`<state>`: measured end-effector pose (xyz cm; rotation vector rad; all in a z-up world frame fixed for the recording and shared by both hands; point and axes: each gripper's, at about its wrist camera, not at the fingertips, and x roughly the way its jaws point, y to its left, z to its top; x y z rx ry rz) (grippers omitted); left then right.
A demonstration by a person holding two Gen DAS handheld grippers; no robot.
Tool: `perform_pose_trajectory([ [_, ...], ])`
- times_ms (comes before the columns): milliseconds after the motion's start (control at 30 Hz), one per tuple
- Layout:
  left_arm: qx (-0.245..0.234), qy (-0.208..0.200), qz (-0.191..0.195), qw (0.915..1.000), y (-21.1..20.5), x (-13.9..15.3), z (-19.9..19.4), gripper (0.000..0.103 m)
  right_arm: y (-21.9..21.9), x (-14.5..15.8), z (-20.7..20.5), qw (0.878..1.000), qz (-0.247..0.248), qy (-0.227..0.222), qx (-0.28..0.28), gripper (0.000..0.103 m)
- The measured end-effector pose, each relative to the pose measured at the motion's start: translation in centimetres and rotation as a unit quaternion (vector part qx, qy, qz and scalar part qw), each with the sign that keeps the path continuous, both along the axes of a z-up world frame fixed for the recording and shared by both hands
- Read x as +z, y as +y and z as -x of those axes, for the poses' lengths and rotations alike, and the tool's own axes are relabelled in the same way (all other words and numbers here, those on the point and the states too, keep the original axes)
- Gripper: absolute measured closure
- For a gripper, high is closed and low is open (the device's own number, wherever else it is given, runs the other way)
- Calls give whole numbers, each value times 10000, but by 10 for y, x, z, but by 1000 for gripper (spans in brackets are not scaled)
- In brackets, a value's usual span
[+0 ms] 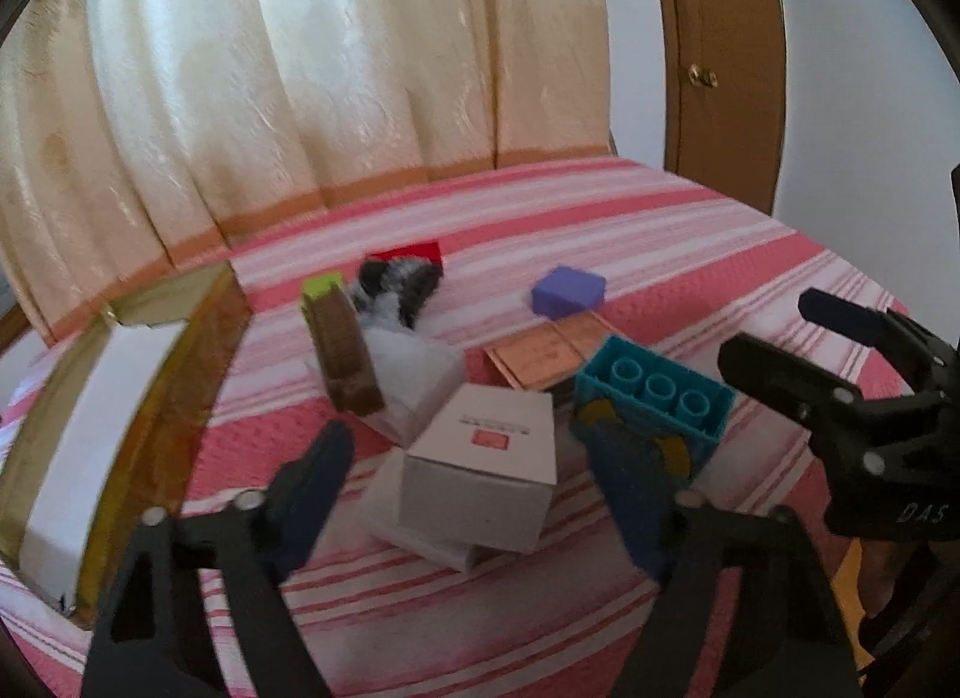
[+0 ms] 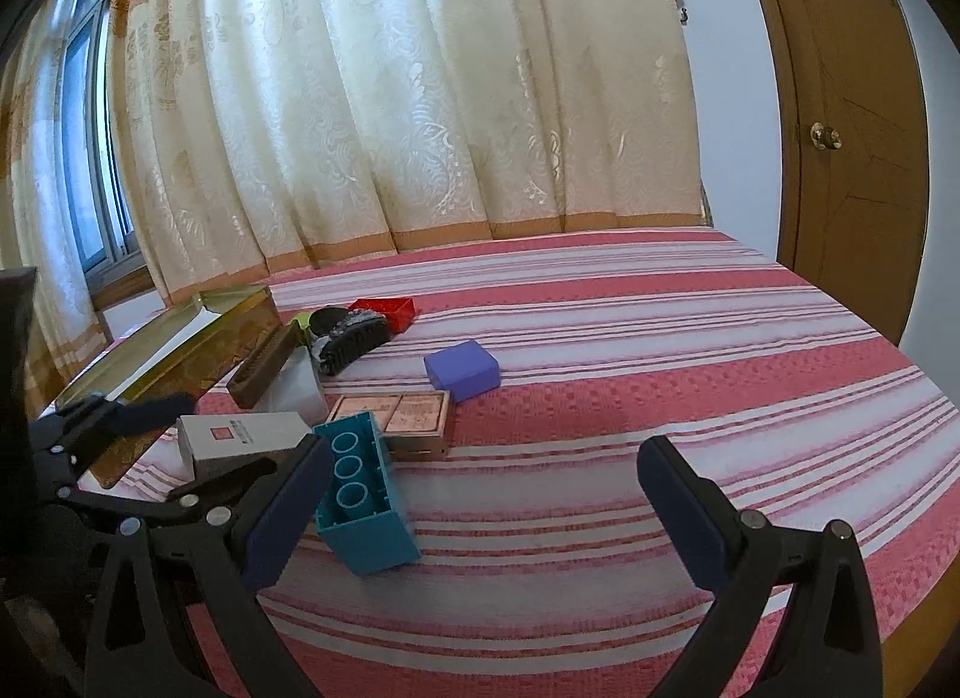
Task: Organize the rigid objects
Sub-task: 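Grasp the white red-logo box with the left tool while the right tool grasps the teal Lego brick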
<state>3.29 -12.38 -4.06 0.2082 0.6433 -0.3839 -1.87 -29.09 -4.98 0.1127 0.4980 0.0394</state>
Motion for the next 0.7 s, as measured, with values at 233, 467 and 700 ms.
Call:
perform_pose_trajectory([
  [233,-188,180,226,9994,4,-3,-2,63,7,-2,-6,9998,73,16,163,1],
  [467,105,-255,374,9989,18,5,7,63,24,-2,-16,9980,247,208,537,17],
  [700,482,-467,461,9967,43,9,0,63,42,-8,-30,9941,535,534,772,33],
])
